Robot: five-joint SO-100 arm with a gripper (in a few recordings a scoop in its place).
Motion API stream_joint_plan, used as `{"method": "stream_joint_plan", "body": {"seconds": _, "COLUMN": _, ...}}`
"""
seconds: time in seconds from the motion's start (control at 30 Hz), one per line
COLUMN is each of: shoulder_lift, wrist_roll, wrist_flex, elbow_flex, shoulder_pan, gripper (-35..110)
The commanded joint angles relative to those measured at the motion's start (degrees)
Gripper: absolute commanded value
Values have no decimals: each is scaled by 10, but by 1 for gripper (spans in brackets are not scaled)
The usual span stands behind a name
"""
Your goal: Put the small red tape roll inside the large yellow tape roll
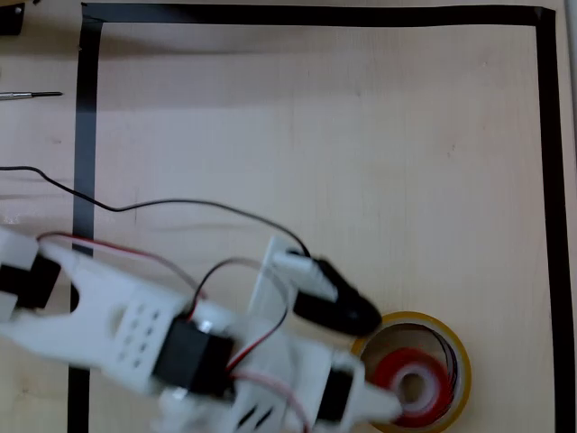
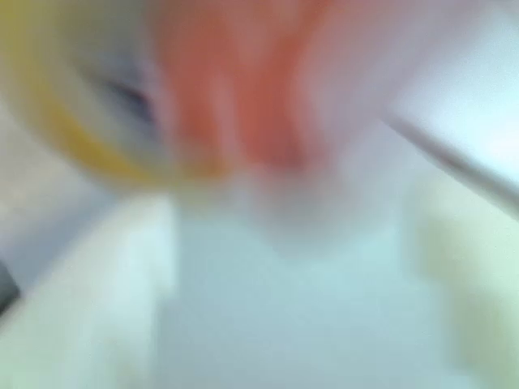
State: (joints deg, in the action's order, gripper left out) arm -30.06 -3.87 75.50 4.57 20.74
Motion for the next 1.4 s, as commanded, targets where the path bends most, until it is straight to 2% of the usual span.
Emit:
{"method": "stream_joint_plan", "body": {"seconds": 0.0, "shoulder_lift": -25, "wrist_roll": -2, "wrist_flex": 2, "elbow_flex": -132, "shoulder_pan": 28, "gripper": 22}}
{"method": "stream_joint_plan", "body": {"seconds": 0.17, "shoulder_lift": -27, "wrist_roll": -13, "wrist_flex": 33, "elbow_flex": -165, "shoulder_pan": 25, "gripper": 22}}
{"method": "stream_joint_plan", "body": {"seconds": 0.33, "shoulder_lift": -46, "wrist_roll": -13, "wrist_flex": 108, "elbow_flex": -184, "shoulder_pan": 19, "gripper": 22}}
{"method": "stream_joint_plan", "body": {"seconds": 0.53, "shoulder_lift": -73, "wrist_roll": -46, "wrist_flex": 281, "elbow_flex": -185, "shoulder_pan": 20, "gripper": 17}}
{"method": "stream_joint_plan", "body": {"seconds": 0.7, "shoulder_lift": -201, "wrist_roll": -45, "wrist_flex": 283, "elbow_flex": -122, "shoulder_pan": 57, "gripper": 17}}
{"method": "stream_joint_plan", "body": {"seconds": 1.0, "shoulder_lift": -590, "wrist_roll": -70, "wrist_flex": 271, "elbow_flex": 273, "shoulder_pan": 12, "gripper": 17}}
{"method": "stream_joint_plan", "body": {"seconds": 1.03, "shoulder_lift": -656, "wrist_roll": -70, "wrist_flex": 236, "elbow_flex": 366, "shoulder_pan": 5, "gripper": 17}}
{"method": "stream_joint_plan", "body": {"seconds": 1.17, "shoulder_lift": -1027, "wrist_roll": -73, "wrist_flex": -18, "elbow_flex": 867, "shoulder_pan": -33, "gripper": 17}}
{"method": "stream_joint_plan", "body": {"seconds": 1.37, "shoulder_lift": -1245, "wrist_roll": -57, "wrist_flex": -32, "elbow_flex": 1149, "shoulder_pan": -60, "gripper": 5}}
